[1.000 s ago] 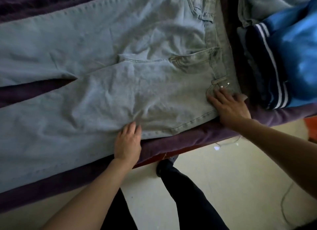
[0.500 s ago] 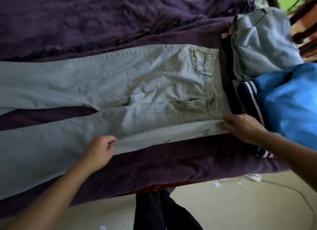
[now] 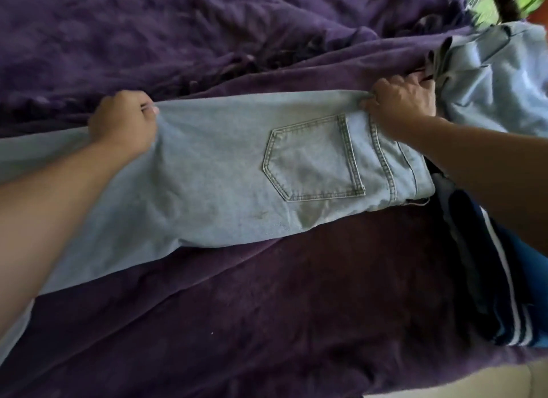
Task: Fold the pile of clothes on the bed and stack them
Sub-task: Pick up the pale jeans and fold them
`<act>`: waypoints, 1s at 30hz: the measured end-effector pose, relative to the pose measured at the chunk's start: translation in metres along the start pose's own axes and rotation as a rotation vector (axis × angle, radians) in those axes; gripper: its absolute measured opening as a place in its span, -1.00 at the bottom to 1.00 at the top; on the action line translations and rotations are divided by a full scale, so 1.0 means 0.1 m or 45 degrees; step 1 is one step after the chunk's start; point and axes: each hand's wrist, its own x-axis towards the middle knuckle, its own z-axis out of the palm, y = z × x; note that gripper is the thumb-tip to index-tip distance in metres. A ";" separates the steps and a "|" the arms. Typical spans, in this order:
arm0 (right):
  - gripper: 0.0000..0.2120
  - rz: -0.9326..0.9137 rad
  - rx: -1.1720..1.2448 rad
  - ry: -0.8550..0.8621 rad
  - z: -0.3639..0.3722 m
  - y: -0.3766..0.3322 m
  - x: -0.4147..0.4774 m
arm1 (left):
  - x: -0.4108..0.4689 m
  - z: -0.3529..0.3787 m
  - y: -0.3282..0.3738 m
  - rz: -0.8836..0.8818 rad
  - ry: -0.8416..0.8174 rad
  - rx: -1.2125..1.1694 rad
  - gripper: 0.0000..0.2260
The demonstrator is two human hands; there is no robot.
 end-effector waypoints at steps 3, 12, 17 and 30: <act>-0.57 0.093 0.014 -0.081 0.35 -0.13 0.07 | 0.19 0.44 -0.11 -0.100 -0.055 0.067 -0.81; -0.58 0.169 -0.058 -0.157 0.51 -0.31 0.17 | 0.25 0.65 -0.26 -0.277 -0.036 0.166 -0.73; -0.61 -0.025 -0.055 -0.004 0.12 -0.67 0.05 | -0.41 0.07 -0.52 -0.217 0.037 0.287 -0.75; -0.63 -0.712 0.347 -0.397 0.04 -3.12 -1.27 | -2.56 -0.39 -2.66 -0.551 -0.264 0.561 -0.51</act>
